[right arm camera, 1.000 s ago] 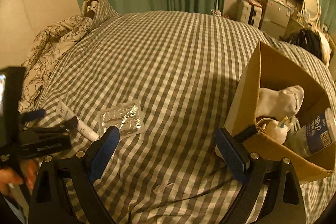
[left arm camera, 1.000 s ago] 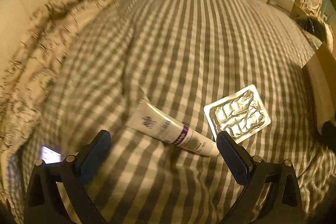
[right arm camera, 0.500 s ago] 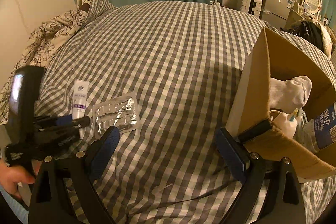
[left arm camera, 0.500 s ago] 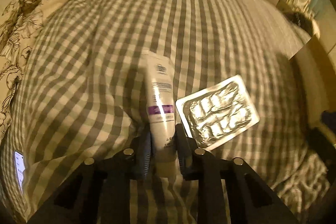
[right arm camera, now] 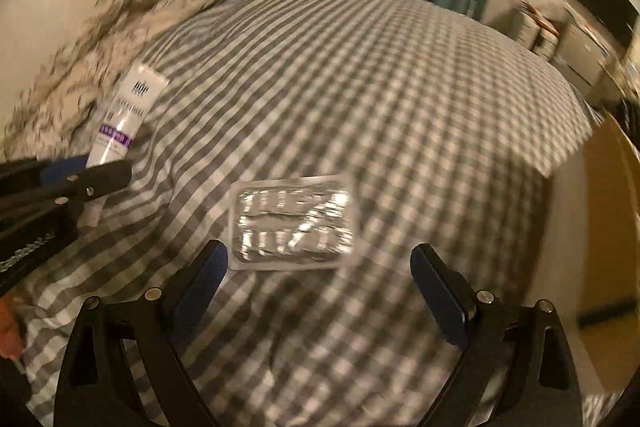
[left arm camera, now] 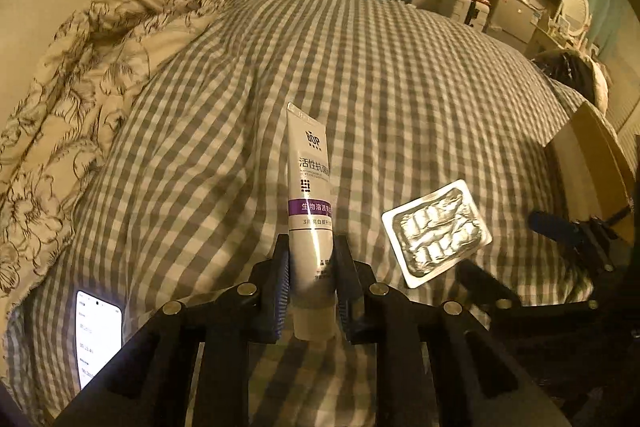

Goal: Organize objects
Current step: 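Grasp the white cream tube with the left gripper while the right grasps the foil blister pack, then lower cream tube and blister pack into the box and open both grippers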

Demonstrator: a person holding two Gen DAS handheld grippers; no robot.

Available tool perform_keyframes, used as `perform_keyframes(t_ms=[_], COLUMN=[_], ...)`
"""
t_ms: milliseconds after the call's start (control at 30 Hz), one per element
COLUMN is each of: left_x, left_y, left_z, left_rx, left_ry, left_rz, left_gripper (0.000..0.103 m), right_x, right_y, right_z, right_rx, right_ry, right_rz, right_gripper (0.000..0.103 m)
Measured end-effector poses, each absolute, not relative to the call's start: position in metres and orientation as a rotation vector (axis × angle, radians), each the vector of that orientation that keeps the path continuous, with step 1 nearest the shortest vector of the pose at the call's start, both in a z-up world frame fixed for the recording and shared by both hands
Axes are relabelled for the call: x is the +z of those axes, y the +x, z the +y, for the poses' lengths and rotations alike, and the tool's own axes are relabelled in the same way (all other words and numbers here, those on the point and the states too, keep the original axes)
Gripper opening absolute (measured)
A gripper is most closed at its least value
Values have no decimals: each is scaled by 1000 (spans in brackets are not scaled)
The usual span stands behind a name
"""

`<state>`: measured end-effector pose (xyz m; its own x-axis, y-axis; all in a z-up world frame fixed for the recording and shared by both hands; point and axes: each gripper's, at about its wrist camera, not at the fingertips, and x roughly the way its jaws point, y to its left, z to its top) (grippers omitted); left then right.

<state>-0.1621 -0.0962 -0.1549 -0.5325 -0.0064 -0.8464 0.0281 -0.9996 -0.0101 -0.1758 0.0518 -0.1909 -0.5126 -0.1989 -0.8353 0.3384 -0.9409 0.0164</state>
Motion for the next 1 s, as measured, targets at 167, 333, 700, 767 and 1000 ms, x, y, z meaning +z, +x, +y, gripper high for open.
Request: perform_keyframes(t_ms=[167, 333, 700, 767, 1000], left_x=[-164, -169, -170, -168, -153], left_y=[-165, -169, -168, -165, -152], left_z=[-102, -104, -99, -99, -94], left_rx=[-2714, -2710, -2722, -2727, -2757], left_ry=[1543, 1557, 1562, 1556, 1509], left_rz=[66, 68, 43, 41, 2], left_gripper=[21, 21, 21, 21, 21], right_x=[-215, -232, -247, -242, -208], right_y=[-196, -207, -222, -220, -199], right_z=[36, 20, 11, 19, 39], right_rx=[-2416, -2361, -2403, -2417, -2503], right_ry=[1406, 1440, 1461, 1463, 1394], right_rz=[230, 256, 299, 256, 173], right_gripper=[93, 93, 90, 84, 84])
